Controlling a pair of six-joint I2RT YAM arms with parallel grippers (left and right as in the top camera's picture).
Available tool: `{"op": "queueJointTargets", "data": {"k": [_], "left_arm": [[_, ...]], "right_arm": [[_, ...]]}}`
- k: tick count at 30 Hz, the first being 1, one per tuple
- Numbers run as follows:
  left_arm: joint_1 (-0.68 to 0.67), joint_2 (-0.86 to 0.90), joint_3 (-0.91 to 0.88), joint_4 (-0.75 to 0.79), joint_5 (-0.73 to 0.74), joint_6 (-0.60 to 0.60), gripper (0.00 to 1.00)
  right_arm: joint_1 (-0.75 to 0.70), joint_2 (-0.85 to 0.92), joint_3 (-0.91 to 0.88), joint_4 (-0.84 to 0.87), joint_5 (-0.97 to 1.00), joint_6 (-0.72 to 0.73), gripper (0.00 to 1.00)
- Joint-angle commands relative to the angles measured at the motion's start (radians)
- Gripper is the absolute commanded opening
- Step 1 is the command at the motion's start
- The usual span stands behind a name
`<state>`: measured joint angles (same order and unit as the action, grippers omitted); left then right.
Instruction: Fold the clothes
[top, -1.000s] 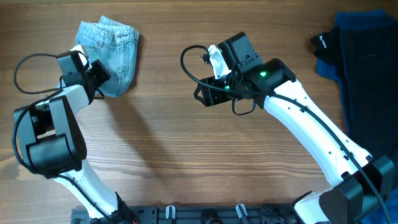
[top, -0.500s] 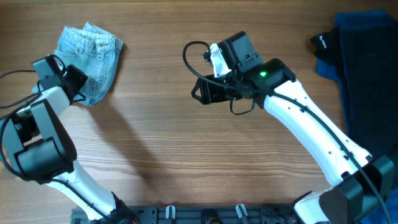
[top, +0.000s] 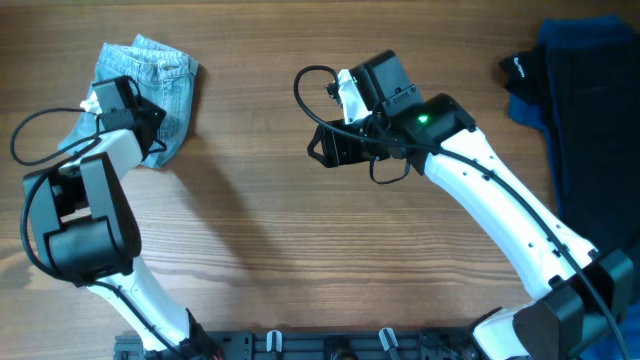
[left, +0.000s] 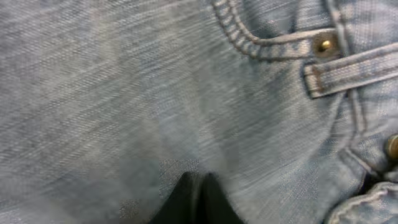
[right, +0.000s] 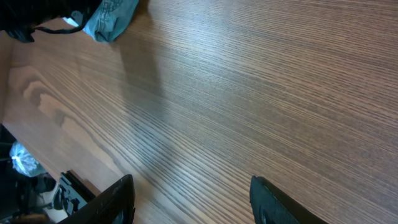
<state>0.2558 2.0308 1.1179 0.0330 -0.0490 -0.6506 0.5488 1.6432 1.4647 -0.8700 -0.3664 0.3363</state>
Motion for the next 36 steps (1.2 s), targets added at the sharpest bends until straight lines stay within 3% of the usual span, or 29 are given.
{"op": "queueJointTargets", "data": {"k": [1, 3, 6, 7, 11, 13, 15, 16, 19, 24, 29, 36], "left_arm": [[-0.032, 0.011, -0.056, -0.076, 0.06, 0.022, 0.22], [-0.03, -0.09, -0.056, -0.122, 0.06, 0.135, 0.35], [-0.029, -0.319, -0.031, -0.286, 0.103, 0.325, 0.63], [-0.029, -0.447, 0.005, -0.416, 0.201, 0.469, 0.68], [-0.03, -0.747, 0.131, -0.818, 0.317, 0.654, 0.8], [-0.029, -0.916, 0.18, -1.008, 0.31, 0.698, 1.0], [-0.029, -1.042, 0.185, -1.093, 0.288, 0.703, 1.0], [-0.029, -1.148, 0.185, -1.143, 0.261, 0.703, 1.0], [-0.029, -1.259, 0.185, -1.164, 0.254, 0.702, 1.0], [-0.029, -1.384, 0.185, -1.168, 0.254, 0.703, 1.0], [-0.029, -1.398, 0.185, -1.168, 0.254, 0.703, 1.0], [-0.029, -1.398, 0.184, -1.172, 0.254, 0.703, 1.0]], "right_arm": [[-0.004, -0.015, 0.001, -0.006, -0.02, -0.016, 0.6], [-0.004, -0.015, 0.001, -0.01, -0.02, -0.03, 0.6], [-0.006, -0.027, 0.006, 0.011, -0.016, -0.074, 0.59], [-0.014, -0.047, 0.015, 0.035, -0.014, -0.075, 0.59], [-0.072, -0.16, 0.045, 0.109, 0.091, -0.074, 0.6], [-0.109, -0.269, 0.045, 0.127, 0.222, -0.075, 0.63], [-0.133, -0.373, 0.045, 0.125, 0.335, -0.076, 0.67], [-0.143, -0.449, 0.044, 0.116, 0.378, -0.076, 0.8], [-0.143, -0.529, 0.044, 0.091, 0.383, -0.075, 0.99], [-0.143, -0.581, 0.044, 0.022, 0.382, -0.074, 1.0], [-0.143, -0.556, 0.042, -0.078, 0.366, -0.064, 1.0], [-0.143, -0.492, 0.042, -0.119, 0.272, 0.126, 1.0]]}}
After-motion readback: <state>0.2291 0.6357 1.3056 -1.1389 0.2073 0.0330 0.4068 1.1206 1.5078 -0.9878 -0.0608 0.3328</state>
